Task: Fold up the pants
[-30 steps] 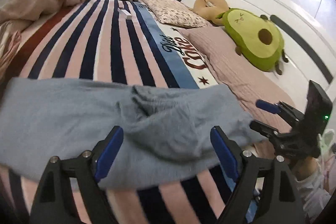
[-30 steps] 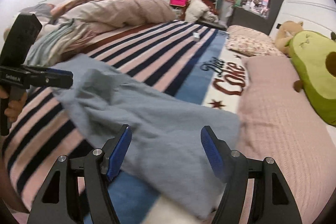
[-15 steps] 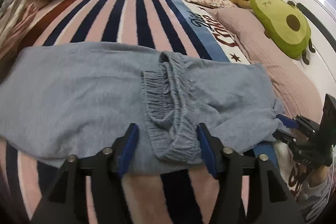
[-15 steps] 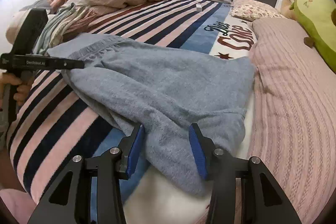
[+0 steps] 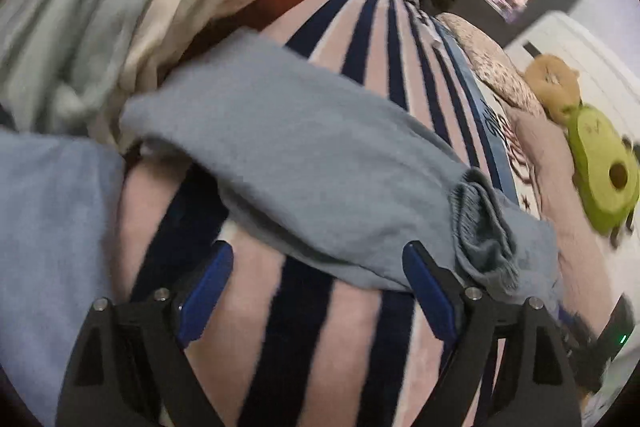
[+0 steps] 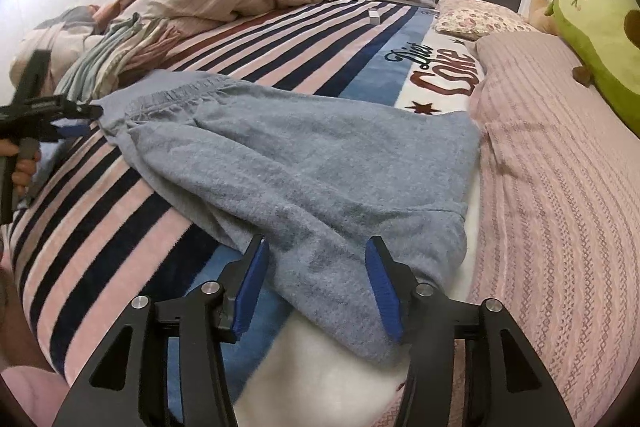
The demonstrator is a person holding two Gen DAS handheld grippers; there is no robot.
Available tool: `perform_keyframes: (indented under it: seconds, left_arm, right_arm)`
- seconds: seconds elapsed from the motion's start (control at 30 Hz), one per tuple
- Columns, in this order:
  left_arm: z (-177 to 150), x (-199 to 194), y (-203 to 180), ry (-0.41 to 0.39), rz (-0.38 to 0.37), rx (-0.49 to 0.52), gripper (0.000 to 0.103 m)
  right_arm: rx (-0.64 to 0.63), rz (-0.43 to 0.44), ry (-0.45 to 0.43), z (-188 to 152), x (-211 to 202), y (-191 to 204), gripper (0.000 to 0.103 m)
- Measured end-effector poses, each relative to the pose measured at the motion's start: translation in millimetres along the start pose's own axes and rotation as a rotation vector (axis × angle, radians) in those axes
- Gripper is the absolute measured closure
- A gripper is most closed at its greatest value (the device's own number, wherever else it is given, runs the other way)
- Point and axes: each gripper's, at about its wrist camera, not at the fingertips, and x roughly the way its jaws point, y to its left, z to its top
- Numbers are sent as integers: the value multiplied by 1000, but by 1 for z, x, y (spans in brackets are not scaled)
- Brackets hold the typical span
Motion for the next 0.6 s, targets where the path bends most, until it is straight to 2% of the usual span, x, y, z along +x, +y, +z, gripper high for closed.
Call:
perform_keyframes:
  seconds: [0.07,0.17,0.2,0.23,0.3,0.4,0.5,0.6]
  left_arm:
    - [5,7,3,-35,0,-10,19]
    - [20,16,3,-108,45,-6,19]
    - [26,19,5,-130,54,-14,22]
    - [31,22,5,-143,63,-18,27]
    - [38,30,5,-164,95,-14,57]
    - [46,33,1,-170,58,20,87]
    - [49,15,-7,-232,44,80,98]
    - [50,-14,-17,-295,26,122,98]
  right_arm:
    - [-4,-4,1,0,1,1,57]
    - [-3,-7,3,1,2,2,56]
    - [-3,-7,4,1,2,2,56]
    - [-3,-8,4,1,3,2,56]
    - [-2,-12,5,2,3,3,55]
    - [-1,-9,5,2,3,3,53]
    - [1,-8,5,2,3,3,52]
    - [11,0,4,4,2,3,48]
